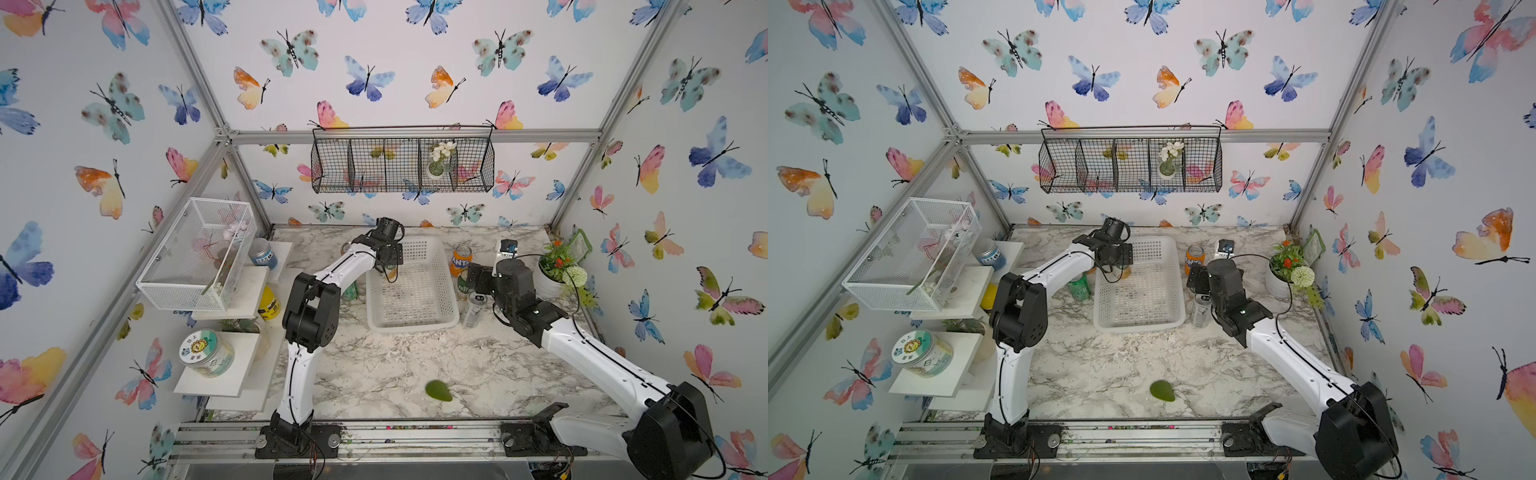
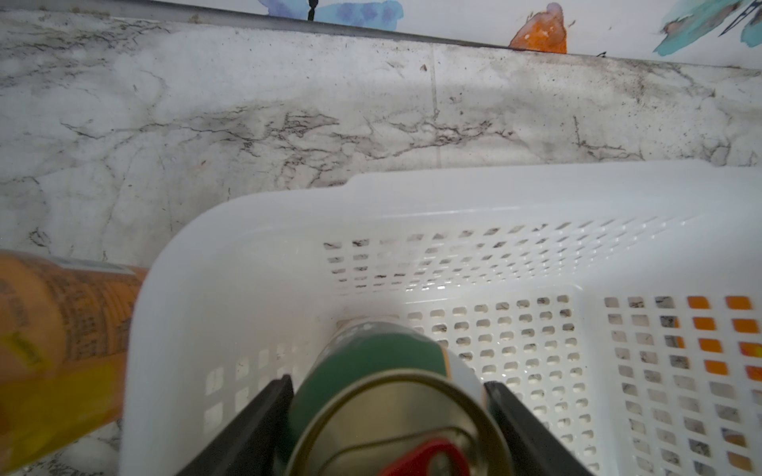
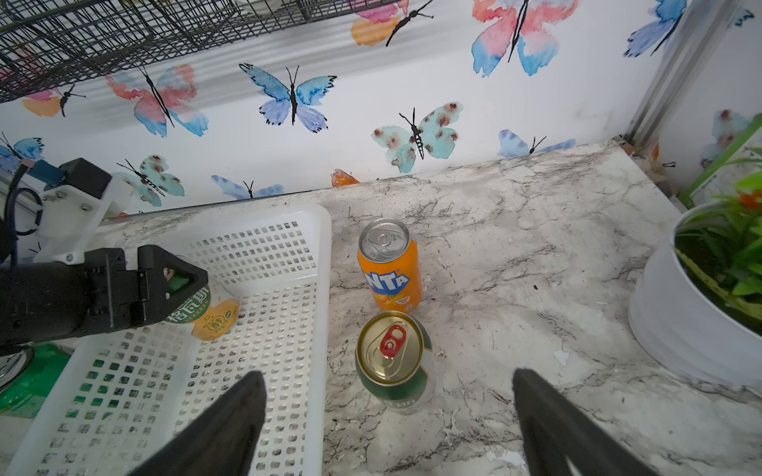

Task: Take out the drinks from the basket
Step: Pick up the drink from the basket.

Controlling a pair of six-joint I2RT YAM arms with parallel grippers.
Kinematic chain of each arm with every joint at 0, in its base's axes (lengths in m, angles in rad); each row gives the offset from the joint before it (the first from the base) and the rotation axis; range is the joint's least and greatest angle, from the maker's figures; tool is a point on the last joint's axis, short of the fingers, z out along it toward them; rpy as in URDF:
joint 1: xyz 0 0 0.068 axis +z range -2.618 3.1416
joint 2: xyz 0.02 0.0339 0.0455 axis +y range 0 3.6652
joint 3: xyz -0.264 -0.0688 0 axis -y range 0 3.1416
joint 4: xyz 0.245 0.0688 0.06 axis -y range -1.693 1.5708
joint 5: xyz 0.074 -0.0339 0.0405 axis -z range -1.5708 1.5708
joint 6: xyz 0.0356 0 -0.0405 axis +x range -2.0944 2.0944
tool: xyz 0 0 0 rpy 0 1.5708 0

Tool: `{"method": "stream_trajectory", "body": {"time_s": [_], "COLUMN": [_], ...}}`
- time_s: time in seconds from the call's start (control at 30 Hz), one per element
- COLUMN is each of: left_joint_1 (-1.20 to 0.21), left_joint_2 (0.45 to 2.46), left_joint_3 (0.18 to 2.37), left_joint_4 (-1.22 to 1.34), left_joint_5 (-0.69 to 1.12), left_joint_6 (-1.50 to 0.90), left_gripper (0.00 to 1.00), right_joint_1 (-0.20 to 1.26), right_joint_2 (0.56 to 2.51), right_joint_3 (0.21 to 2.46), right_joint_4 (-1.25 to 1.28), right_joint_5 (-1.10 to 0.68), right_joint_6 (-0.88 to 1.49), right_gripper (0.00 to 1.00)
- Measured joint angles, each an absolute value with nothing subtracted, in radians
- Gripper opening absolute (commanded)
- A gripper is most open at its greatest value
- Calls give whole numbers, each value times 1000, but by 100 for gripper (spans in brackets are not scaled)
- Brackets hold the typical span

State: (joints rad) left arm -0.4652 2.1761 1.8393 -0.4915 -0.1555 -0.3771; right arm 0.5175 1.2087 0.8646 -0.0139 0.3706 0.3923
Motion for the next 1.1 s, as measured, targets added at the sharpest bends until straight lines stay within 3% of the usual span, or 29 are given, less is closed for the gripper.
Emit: {"method": "stream_trajectory", "body": {"time_s": [0.73,1.1], "left_joint_1": [-465,-465], "left_joint_2": [2156,1846], "left_joint_3": [1902,1811], "left_joint_4": [-552,-588], "left_joint_5": [-155,-152], "left_joint_6": [-364,-358], "left_gripper": [64,64], "right_joint_1": [516,509], "right_joint_2": [1209,1209], "right_joint_3": [865,865], "right_joint_4": [-14,-14], "right_joint_5": [371,371], "right_joint_6": [392,392], "right_gripper": [97,97]}}
